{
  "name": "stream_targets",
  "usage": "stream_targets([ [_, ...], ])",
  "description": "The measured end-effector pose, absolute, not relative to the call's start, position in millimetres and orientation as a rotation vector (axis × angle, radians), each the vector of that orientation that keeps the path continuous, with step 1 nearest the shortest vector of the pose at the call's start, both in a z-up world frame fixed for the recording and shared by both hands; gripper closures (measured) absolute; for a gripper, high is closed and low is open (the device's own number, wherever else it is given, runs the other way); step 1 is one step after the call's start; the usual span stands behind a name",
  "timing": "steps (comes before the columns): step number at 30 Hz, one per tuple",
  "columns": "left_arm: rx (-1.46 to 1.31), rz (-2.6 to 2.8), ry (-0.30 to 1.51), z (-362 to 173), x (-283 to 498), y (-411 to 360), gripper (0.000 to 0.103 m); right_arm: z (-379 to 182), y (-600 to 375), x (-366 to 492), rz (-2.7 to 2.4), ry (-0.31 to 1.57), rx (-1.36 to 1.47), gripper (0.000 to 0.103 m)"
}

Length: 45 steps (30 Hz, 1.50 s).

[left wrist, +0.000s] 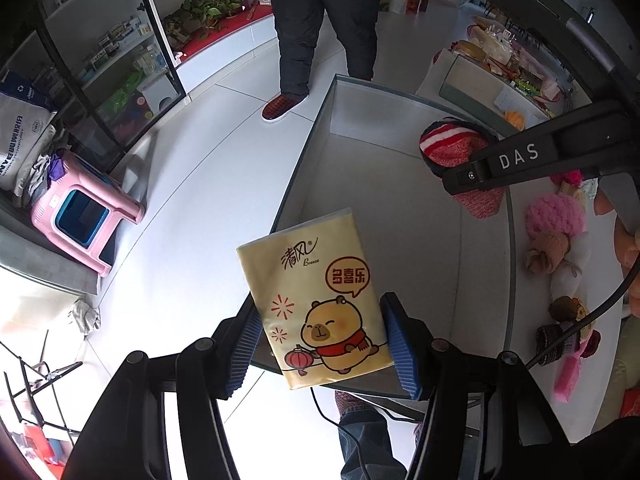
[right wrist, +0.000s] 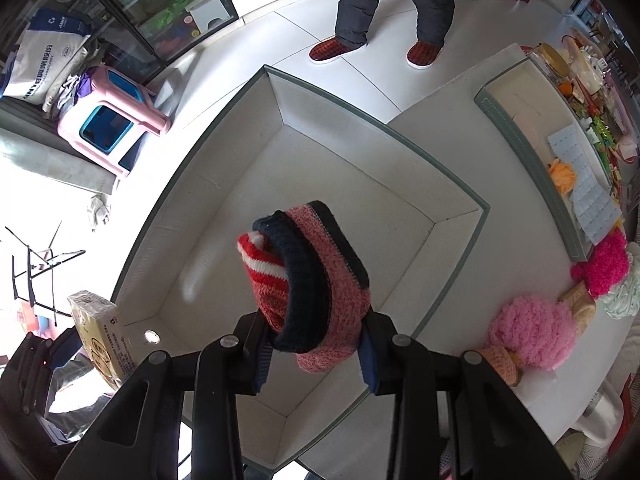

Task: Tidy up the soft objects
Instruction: 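Carry the tissue pack and striped sock over the white box with both tools, then open the left tool to drop the tissue pack while the right tool drops the sock into the box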

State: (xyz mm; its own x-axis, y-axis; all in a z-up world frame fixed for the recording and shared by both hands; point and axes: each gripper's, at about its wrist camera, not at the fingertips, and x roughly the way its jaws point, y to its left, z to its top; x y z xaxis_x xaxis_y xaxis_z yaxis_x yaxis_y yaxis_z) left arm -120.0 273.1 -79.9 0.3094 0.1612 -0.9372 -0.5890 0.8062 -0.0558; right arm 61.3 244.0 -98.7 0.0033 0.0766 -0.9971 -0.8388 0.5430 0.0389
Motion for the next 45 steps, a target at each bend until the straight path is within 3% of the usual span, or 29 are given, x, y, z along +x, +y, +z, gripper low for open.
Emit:
stream_targets([
  [14,-0.487,0.391,1.273,-130.5,-93.9,249.8,0.042,-161.6,227.3,77.4,0.7,1.526,-0.793,0.064],
  [29,-0.408,0.349,1.305,-140.0,-75.3,253.0,0.046,-154.2,170.9,91.2,0.534,1.581,-0.676,0.064],
  [31,-0.397,0.341,1.302,-138.4,-75.4,254.9,0.054,-153.1,157.7,94.3,0.506,1.601,-0.638,0.064],
  [41,-0.357,0.323,1.278,-119.7,-67.6,241.7,0.054,-126.3,133.8,106.5,0.543,1.553,-0.586,0.064],
  [43,-0.365,0.349,1.286,-116.1,-66.1,240.4,0.049,-115.7,135.0,106.9,0.576,1.526,-0.585,0.061],
  [44,-0.374,0.362,1.29,-114.5,-65.5,240.7,0.043,-111.6,134.7,107.4,0.596,1.524,-0.574,0.048],
  [45,-0.383,0.373,1.296,-113.4,-65.0,240.3,0.022,-109.1,132.7,106.5,0.609,1.52,-0.559,0.02],
])
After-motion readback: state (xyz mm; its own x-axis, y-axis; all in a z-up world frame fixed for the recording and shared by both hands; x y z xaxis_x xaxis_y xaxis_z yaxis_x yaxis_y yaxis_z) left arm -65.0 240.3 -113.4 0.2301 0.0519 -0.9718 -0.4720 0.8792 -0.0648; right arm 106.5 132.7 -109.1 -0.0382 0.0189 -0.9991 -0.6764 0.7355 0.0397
